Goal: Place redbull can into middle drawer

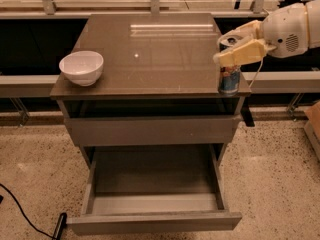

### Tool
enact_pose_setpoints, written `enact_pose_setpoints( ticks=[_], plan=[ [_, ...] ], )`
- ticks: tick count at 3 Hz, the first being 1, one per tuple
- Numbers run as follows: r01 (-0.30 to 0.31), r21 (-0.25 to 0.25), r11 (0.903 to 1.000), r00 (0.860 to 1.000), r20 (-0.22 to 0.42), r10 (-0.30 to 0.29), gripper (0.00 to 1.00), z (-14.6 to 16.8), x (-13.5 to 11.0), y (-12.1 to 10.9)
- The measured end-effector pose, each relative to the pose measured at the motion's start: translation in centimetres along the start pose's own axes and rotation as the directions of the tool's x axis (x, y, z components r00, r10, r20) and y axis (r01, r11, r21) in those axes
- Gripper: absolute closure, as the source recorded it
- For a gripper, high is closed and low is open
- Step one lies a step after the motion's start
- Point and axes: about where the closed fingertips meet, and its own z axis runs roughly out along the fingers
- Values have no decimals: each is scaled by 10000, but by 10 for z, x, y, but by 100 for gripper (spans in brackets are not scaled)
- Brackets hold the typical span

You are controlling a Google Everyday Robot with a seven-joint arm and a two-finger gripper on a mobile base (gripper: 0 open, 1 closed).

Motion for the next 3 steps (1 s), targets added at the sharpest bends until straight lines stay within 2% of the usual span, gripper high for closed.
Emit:
enact_pose_setpoints(
  ticks=[1, 2, 3],
  plan=[
    [-69, -425, 9991, 9965, 833, 104, 100, 13, 10, 8],
    [-340, -967, 9947, 9455, 3194, 633, 100, 41, 46, 45],
    [-667, -1216, 9903, 9036, 4135, 1116, 100, 79, 91, 82]
  ],
)
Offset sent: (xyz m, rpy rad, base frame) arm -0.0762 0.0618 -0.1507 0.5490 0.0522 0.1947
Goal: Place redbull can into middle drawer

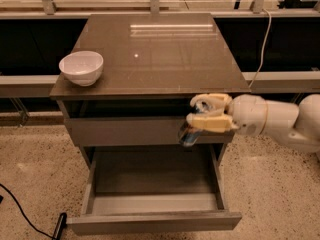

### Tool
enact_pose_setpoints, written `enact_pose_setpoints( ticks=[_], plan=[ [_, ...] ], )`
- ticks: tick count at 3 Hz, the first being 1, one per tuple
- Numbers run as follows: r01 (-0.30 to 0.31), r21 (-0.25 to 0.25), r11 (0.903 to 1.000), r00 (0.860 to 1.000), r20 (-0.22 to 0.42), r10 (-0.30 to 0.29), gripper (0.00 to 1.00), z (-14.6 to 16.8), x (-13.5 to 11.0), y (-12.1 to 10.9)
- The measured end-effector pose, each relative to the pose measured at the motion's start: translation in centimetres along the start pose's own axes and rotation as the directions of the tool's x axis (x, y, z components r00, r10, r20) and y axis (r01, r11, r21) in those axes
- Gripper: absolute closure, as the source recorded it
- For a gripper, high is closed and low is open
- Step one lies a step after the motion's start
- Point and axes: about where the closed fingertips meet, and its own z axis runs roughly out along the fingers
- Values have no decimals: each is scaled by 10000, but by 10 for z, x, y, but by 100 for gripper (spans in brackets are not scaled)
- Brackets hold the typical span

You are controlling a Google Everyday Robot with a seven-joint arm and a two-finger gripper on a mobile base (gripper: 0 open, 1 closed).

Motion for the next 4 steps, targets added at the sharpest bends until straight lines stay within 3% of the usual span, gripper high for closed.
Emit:
enact_pose_setpoints(
  ticks=[1, 2, 3, 4],
  plan=[
    [-531, -71, 9986, 9986, 44, 531, 100, 21, 74, 29],
    [-733, 11, 9973, 9967, -336, 733, 100, 35, 132, 46],
    [-1237, 58, 9923, 9922, 158, 1236, 100, 44, 162, 55],
    [-1237, 58, 9923, 9922, 158, 1236, 100, 44, 162, 55]
  ],
)
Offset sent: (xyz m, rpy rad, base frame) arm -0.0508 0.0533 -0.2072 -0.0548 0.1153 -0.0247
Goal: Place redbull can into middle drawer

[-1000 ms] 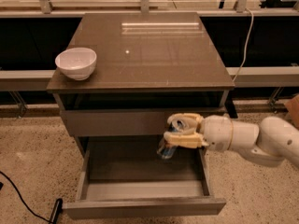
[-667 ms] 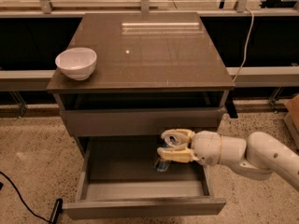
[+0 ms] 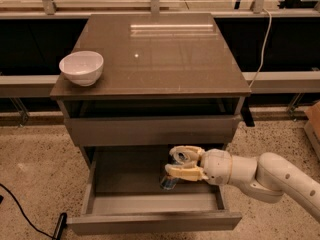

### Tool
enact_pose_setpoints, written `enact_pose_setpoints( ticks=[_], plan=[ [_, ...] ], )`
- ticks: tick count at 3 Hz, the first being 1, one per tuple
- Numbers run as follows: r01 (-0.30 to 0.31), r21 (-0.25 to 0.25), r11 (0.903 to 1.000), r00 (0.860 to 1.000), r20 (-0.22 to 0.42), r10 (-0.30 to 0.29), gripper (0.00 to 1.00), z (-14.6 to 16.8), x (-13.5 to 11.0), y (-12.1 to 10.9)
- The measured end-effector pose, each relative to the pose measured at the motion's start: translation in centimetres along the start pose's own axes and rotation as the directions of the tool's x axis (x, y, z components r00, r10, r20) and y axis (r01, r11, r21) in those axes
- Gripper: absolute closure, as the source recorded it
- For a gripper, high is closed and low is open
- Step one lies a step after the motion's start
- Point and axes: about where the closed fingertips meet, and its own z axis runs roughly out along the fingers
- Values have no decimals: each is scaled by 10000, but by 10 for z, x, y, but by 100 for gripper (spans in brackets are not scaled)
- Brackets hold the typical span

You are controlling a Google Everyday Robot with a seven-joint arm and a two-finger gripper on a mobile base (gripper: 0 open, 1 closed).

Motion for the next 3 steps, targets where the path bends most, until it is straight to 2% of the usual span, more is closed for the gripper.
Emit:
enact_pose_setpoints(
  ticks=[1, 2, 3],
  plan=[
    [219, 303, 9993, 9983, -546, -202, 100, 0, 22, -17],
    [988, 93, 9951, 9880, -1205, -969, 100, -1, 52, -40],
    [2193, -708, 9731, 9531, -1977, -2292, 100, -2, 96, -72]
  ],
)
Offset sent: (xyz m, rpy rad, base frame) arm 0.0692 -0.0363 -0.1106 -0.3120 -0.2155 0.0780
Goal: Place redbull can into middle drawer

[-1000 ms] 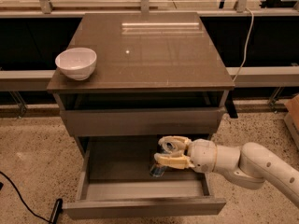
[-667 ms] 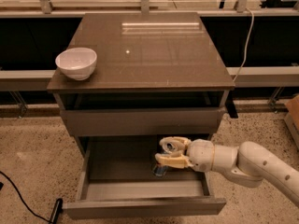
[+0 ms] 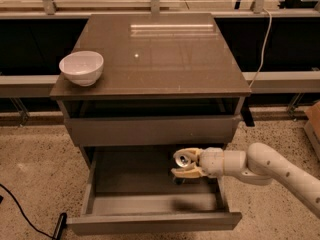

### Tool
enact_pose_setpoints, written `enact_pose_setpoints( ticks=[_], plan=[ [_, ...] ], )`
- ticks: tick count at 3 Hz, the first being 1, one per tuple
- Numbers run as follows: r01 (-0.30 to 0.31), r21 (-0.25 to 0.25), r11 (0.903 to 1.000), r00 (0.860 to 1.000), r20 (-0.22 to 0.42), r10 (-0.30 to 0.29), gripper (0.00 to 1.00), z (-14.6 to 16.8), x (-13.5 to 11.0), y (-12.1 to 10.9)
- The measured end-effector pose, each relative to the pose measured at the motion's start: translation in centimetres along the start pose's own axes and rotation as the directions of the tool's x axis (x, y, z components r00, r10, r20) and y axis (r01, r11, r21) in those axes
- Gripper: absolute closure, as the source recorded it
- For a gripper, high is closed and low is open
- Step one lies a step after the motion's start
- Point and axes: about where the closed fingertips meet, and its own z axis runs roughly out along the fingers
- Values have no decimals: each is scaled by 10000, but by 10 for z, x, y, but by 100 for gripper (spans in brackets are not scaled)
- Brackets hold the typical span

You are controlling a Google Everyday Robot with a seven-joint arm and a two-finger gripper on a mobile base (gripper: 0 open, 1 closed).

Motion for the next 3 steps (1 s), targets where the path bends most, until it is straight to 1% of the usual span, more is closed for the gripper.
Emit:
enact_pose_setpoints(
  ticks=[1, 2, 3],
  plan=[
    [678, -324, 9972, 9972, -284, -687, 100, 10, 25, -8],
    [466, -558, 9974, 9984, -289, -483, 100, 27, 72, -4],
    [126, -666, 9977, 9994, -299, -146, 100, 37, 101, 4]
  ],
)
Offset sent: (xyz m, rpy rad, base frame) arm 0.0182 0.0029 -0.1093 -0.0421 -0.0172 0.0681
